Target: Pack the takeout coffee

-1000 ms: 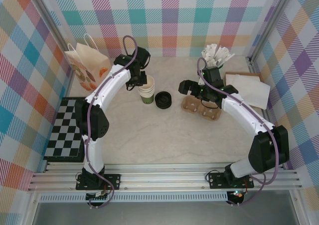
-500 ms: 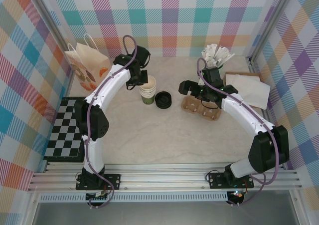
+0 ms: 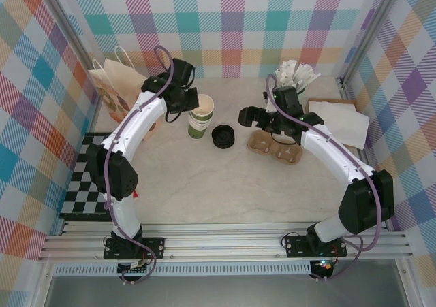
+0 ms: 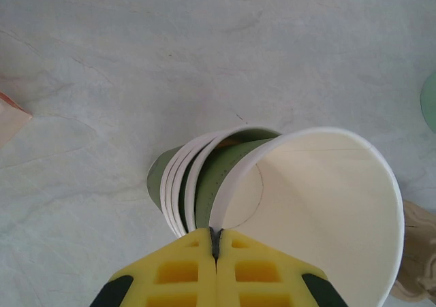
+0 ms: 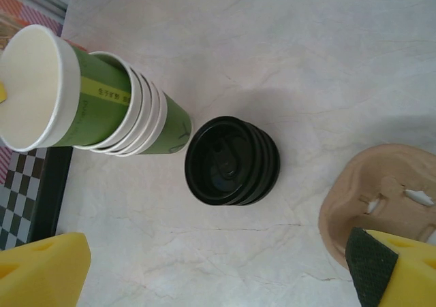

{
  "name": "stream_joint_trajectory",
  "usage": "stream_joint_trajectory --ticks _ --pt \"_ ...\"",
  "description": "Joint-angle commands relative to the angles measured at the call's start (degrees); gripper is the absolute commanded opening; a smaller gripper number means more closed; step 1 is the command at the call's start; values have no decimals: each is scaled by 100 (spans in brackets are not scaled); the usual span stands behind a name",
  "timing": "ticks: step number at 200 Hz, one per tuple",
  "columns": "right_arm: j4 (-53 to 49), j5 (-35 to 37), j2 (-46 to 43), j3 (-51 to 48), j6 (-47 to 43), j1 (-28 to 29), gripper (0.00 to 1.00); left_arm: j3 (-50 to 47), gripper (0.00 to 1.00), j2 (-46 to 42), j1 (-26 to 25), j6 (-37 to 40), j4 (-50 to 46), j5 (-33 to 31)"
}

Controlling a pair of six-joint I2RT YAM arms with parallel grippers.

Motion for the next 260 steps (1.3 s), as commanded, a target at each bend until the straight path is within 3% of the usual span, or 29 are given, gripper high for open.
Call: stream_joint_trajectory --ticks 1,59,90,122,150,188,217,260 --pt "-20 -172 63 209 -61 62 98 -149 0 -385 161 -156 321 237" --pt "-391 -146 718 591 -366 88 95 -102 0 -588 382 84 368 282" --pt "-696 331 1568 1120 -776 249 85 311 0 -676 382 249 230 631" --pt "-1083 764 2382 1835 -1163 559 76 149 0 -1403 309 358 -79 812" --pt "-1361 988 2983 2423 -1171 685 68 -622 0 -2347 151 477 -326 1033" --pt "-1960 1552 3700 3292 -1366 929 61 -2391 0 -3258 -205 535 4 1539" --pt "-2331 2221 4042 3736 -1313 1039 61 -3747 0 -3536 -637 387 879 1593" --pt "-2406 2172 4164 3786 -1349 1064 57 -4968 0 -3499 -1153 195 2137 1217"
